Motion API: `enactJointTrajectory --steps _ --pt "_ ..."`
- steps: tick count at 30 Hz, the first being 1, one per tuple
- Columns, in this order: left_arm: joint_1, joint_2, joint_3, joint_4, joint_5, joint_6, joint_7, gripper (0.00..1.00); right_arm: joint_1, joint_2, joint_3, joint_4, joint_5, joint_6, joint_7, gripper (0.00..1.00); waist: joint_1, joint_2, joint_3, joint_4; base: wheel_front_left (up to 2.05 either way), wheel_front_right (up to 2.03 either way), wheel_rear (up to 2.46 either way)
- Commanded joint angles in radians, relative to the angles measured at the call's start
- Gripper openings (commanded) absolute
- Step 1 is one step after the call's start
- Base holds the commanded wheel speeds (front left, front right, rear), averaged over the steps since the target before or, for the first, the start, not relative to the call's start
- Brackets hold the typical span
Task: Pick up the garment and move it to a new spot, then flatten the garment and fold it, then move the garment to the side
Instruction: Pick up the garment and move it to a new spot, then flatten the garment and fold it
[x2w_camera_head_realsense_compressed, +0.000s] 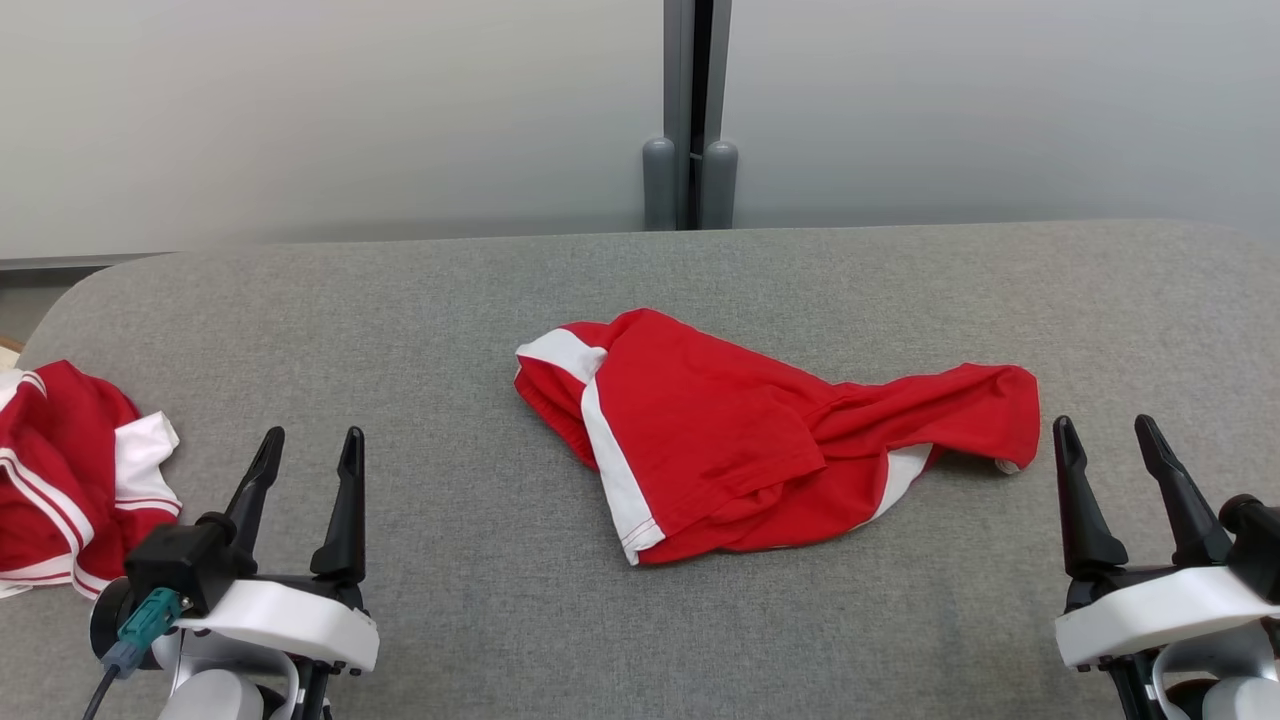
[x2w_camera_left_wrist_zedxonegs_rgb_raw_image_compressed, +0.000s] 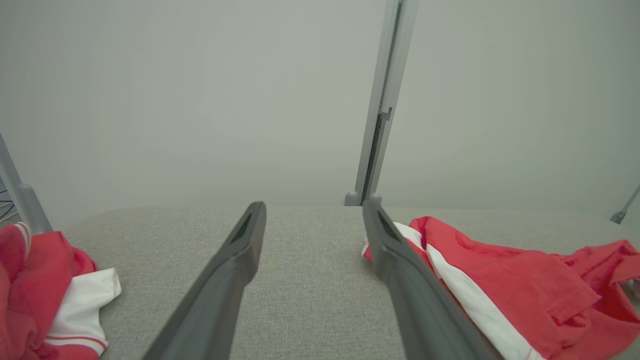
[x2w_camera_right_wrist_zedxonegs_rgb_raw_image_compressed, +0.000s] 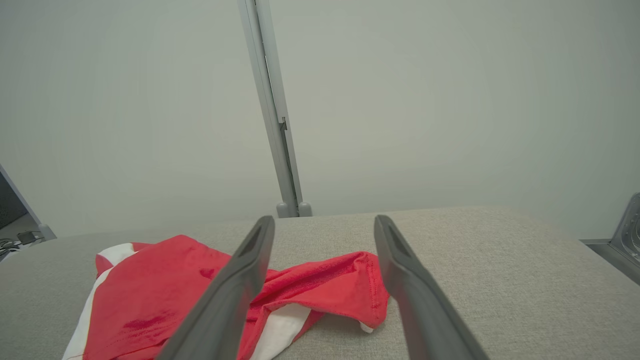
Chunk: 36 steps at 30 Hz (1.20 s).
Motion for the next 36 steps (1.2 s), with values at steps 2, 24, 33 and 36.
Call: enactJointTrajectory --steps 2,24,33,36 --pt "-0.004 0.005 -0.002 0.006 0.001 0.006 -0.001 1.00 0.010 0.000 -0.003 -0.007 -0.001 0.000 0.003 1.00 0.0000 0.0000 0.000 0.004 0.00 0.00 0.00" --pt "-0.141 -0.051 -0.059 -0.025 0.023 -0.007 0.001 1.00 -0.133 -0.064 0.393 0.134 -0.002 0.000 0.077 1.00 0.0000 0.0000 0.168 0.160 0.00 0.00 0.00" --pt "-0.207 -0.076 -0.058 -0.010 0.044 -0.024 -0.002 1.00 -0.274 -0.103 0.589 0.293 -0.049 0.000 0.079 1.00 0.0000 0.0000 0.240 0.200 0.00 0.00 0.00" --pt "-0.217 -0.084 -0.050 -0.019 0.053 -0.029 -0.003 1.00 -0.302 -0.104 0.608 0.332 -0.085 0.000 0.080 1.00 0.0000 0.0000 0.250 0.202 0.00 0.00 0.00"
